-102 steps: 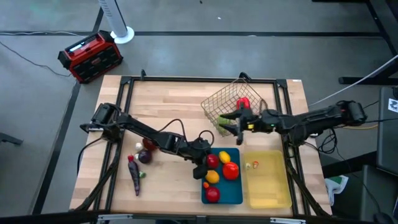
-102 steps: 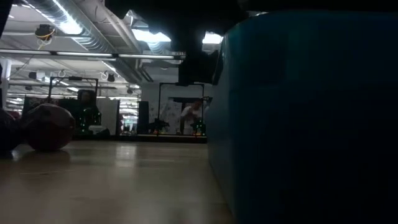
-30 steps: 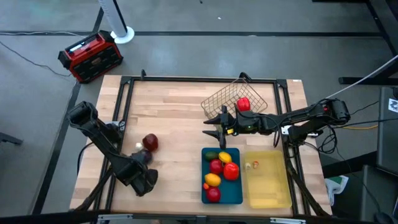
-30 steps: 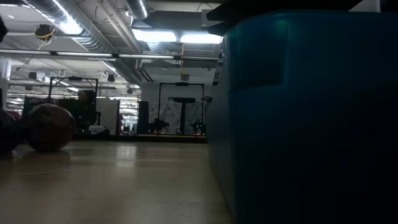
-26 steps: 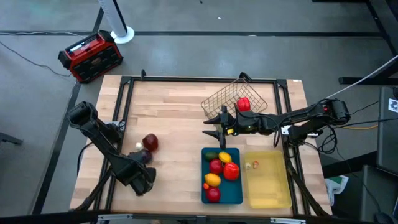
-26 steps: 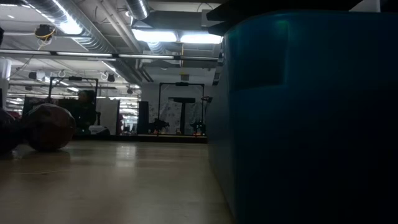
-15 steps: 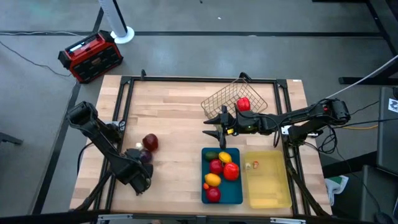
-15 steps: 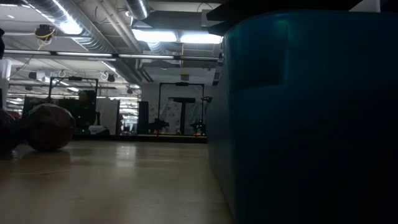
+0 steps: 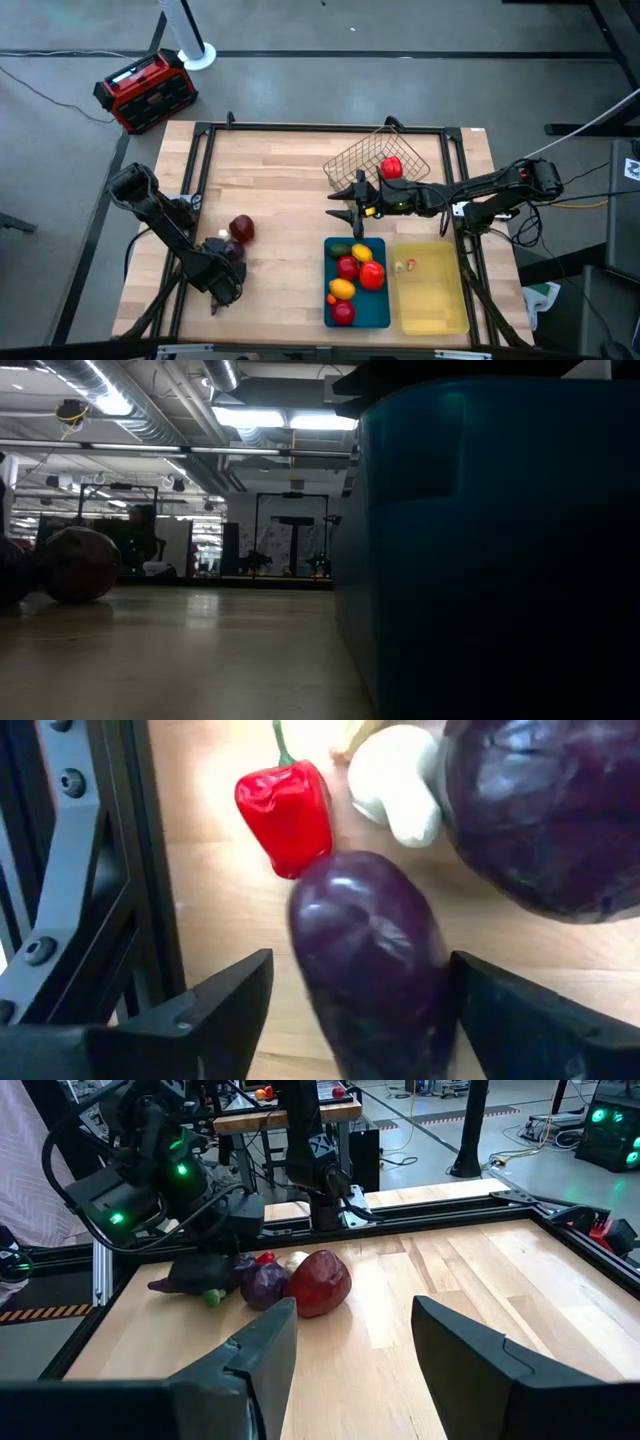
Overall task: Sort produce into baskets
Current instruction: Put the purple eggplant into the brown wire basket
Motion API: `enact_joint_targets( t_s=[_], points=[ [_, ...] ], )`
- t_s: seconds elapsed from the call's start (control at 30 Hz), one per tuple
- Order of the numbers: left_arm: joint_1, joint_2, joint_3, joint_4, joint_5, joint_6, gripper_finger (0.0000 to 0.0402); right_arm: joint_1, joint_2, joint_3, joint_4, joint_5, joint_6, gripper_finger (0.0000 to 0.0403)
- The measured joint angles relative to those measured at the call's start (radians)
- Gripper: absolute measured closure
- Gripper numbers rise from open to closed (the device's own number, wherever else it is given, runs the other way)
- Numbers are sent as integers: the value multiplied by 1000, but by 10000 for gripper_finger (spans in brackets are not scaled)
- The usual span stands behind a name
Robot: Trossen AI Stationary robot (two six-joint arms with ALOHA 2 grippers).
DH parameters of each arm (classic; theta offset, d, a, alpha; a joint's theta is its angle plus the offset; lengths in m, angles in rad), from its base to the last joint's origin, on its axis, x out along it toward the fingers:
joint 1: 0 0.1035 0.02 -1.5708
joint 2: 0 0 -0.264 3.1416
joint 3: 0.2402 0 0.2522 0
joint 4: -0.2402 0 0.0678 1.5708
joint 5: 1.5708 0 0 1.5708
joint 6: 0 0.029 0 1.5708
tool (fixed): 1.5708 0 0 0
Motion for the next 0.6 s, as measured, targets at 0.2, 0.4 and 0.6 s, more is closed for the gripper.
enact_joint_targets(
  t_s=[0.2,0.4,0.6],
  points=[
    [0,0,0,3,-10,26,171,0,0,0,0,0,0,205],
    [0,0,0,3,-20,39,220,0,0,0,0,0,0,205],
    [0,-14,18,-2,-25,76,210,0,0,0,0,0,0,205]
  ],
)
